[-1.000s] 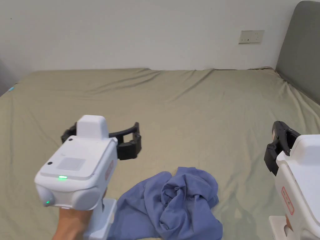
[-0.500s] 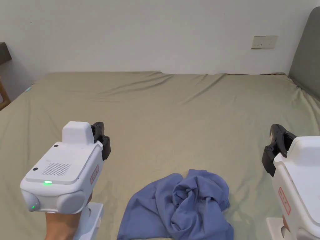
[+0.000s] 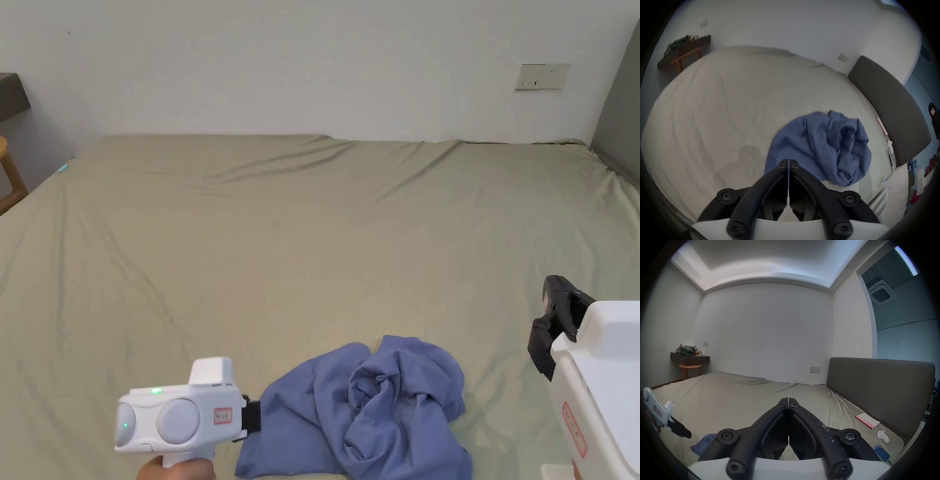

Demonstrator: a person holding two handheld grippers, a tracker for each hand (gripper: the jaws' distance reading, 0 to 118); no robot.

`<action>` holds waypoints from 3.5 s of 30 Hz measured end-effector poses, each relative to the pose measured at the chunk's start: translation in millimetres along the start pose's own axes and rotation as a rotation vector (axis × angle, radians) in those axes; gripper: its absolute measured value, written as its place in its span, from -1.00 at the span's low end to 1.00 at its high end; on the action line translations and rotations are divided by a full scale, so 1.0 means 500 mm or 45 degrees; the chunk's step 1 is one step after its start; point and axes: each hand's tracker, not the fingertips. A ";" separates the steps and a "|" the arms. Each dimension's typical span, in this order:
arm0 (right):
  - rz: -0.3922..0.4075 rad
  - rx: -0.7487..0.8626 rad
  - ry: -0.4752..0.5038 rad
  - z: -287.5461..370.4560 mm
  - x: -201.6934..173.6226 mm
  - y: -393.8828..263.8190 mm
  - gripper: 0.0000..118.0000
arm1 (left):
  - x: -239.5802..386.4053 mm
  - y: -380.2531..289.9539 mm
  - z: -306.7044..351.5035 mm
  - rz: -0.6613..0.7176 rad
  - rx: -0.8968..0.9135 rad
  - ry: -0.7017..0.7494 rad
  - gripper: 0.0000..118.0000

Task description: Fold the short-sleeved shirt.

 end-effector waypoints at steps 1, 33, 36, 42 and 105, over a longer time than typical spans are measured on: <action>0.003 -0.013 -0.001 -0.002 0.001 -0.005 -0.98 | -0.001 -0.011 -0.012 0.011 0.006 0.015 -0.92; -0.179 -0.923 0.256 -0.447 0.006 -0.220 0.58 | 0.027 -0.023 -0.049 -0.037 0.125 -0.088 -0.96; -0.077 -1.013 0.247 -0.514 -0.028 -0.270 0.63 | 0.029 -0.020 -0.062 -0.047 0.099 -0.082 -0.96; 0.062 -1.199 0.289 -0.595 -0.071 -0.371 -0.23 | 0.009 -0.019 -0.079 -0.021 0.075 -0.092 -0.96; -0.288 -0.603 0.114 -0.622 0.071 -0.031 -0.98 | -0.283 0.515 0.047 0.069 0.576 0.497 -0.96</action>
